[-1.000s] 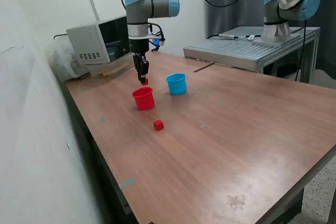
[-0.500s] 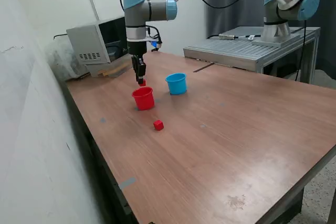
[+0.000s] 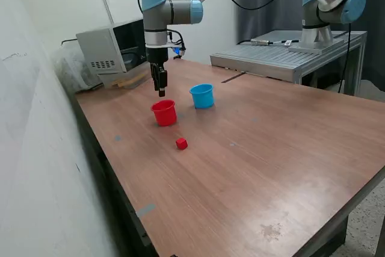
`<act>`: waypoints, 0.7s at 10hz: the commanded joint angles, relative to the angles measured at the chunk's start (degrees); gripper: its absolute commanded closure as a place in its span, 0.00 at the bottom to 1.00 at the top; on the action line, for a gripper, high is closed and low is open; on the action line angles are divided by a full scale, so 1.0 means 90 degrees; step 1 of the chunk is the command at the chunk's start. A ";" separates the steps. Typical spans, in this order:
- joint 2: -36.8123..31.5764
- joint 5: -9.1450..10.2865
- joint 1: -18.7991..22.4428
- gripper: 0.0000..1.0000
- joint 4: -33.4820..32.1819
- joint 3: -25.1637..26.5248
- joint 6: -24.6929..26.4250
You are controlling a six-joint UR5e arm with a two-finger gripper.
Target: Place red objects in the red bin, and blue objects in the blue bin.
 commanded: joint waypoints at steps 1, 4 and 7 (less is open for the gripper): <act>-0.0004 -0.0048 0.0000 0.00 -0.0001 -0.0001 0.0000; -0.0713 -0.0205 0.0106 0.00 0.0202 0.0174 -0.0019; -0.1846 -0.0166 0.0582 0.00 0.1051 0.0253 -0.0165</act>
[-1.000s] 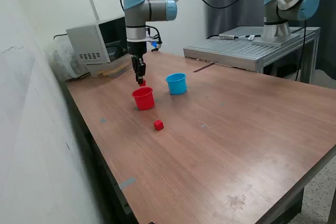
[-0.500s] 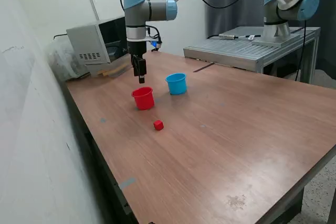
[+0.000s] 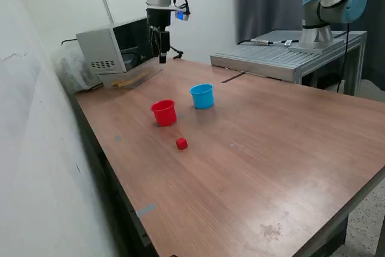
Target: Place red objects in the red bin, and blue objects in the blue bin.
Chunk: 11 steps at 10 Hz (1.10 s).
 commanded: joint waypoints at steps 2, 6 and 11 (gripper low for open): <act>-0.1071 0.0009 0.0894 0.00 0.0839 0.0081 -0.0189; -0.0500 0.0223 0.1551 0.00 0.0773 -0.0307 -0.0073; 0.1659 0.0185 0.1484 0.00 -0.0161 -0.0964 0.0406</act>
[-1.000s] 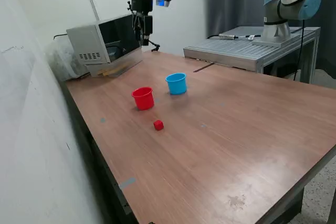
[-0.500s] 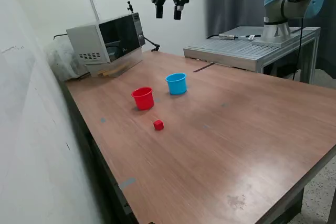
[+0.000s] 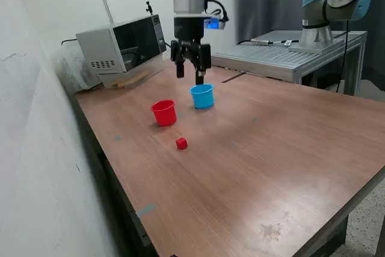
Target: Place red objects in the red bin, and blue objects in the blue bin.
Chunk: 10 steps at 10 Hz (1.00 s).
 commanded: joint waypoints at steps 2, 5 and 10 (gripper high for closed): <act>0.0784 -0.0012 -0.0072 0.00 -0.0496 -0.0089 0.0063; 0.0969 -0.0012 -0.0082 0.00 -0.0692 -0.0030 0.0063; 0.1487 -0.0022 -0.0111 0.00 -0.0945 -0.0430 0.0063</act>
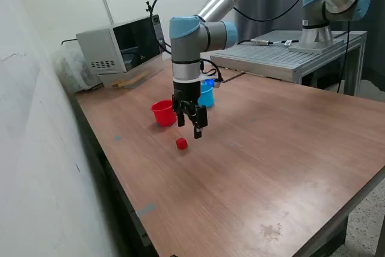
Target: Place red objects in the red bin, and blue objects in the blue bin.
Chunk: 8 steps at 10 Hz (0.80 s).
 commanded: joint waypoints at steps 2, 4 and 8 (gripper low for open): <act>0.0193 -0.0027 -0.0139 0.00 -0.0132 -0.0224 -0.0010; 0.0222 -0.0027 -0.0267 0.00 -0.0171 -0.0254 -0.0010; 0.0242 -0.0027 -0.0335 0.00 -0.0220 -0.0176 -0.0010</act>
